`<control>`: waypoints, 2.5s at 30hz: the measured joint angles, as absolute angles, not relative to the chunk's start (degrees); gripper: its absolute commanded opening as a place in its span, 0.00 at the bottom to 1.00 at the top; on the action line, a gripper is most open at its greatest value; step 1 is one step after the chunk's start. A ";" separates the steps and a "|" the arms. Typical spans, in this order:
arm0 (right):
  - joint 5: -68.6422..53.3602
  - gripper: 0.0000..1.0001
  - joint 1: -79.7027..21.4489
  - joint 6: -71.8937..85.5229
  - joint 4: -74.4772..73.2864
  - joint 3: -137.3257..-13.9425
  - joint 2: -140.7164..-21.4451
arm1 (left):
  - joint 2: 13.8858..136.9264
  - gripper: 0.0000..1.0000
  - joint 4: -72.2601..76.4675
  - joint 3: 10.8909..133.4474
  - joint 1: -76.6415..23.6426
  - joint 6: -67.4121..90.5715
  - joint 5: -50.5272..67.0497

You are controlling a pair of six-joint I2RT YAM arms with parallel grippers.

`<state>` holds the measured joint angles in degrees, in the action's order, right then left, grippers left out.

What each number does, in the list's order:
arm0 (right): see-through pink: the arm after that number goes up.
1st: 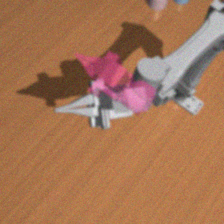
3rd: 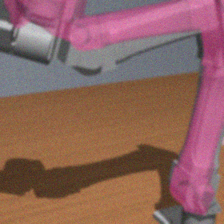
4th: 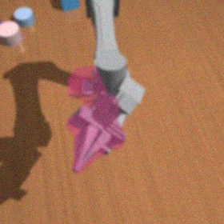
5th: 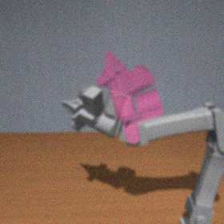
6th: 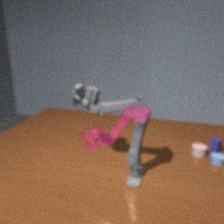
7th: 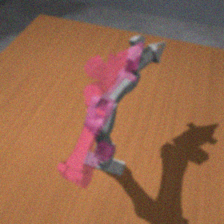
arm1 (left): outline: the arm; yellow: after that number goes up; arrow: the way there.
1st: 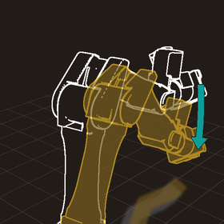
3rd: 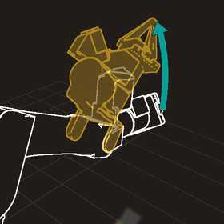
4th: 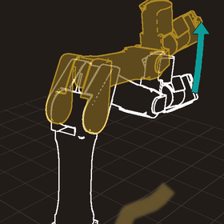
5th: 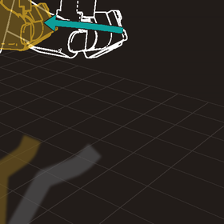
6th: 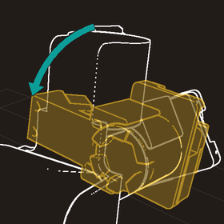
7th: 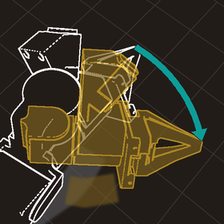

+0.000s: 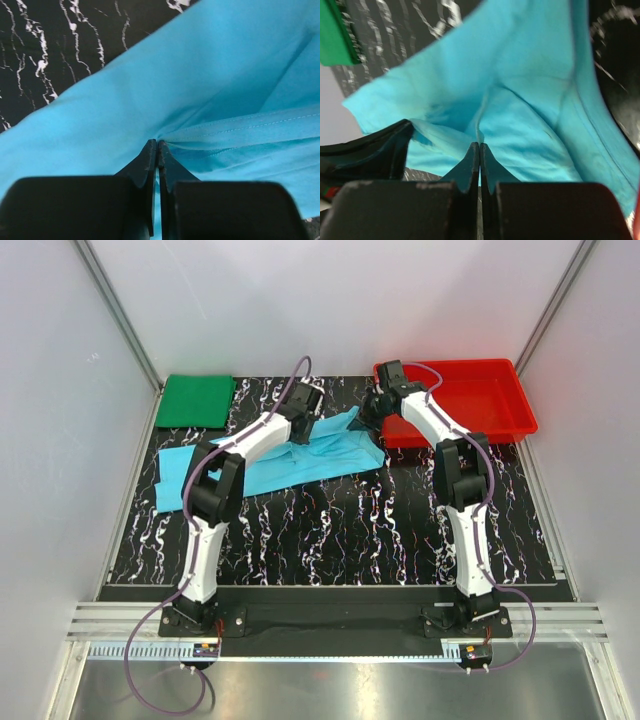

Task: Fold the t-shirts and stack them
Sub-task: Fold the tshirt

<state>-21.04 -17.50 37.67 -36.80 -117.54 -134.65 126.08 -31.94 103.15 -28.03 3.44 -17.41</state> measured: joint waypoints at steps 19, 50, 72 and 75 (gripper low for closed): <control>-25.19 0.24 -17.41 41.19 -28.05 -128.14 -145.82 | 129.16 0.33 -30.37 105.43 -25.23 4.64 -17.06; -21.71 0.13 -15.68 26.46 -46.89 -120.62 -135.74 | 117.08 0.16 -37.91 91.59 -22.06 15.51 2.17; -8.25 0.08 -16.51 17.34 -50.22 -109.38 -133.29 | 116.55 0.13 -38.37 83.66 -21.96 18.94 -0.25; -5.98 0.08 -16.71 16.86 -50.96 -108.90 -132.66 | 115.90 0.18 -37.80 82.81 -21.96 19.07 -0.34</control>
<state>-5.98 -16.71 16.86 -50.96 -108.90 -132.66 115.90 -37.80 82.81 -21.96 19.07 -0.34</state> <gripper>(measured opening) 0.077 0.141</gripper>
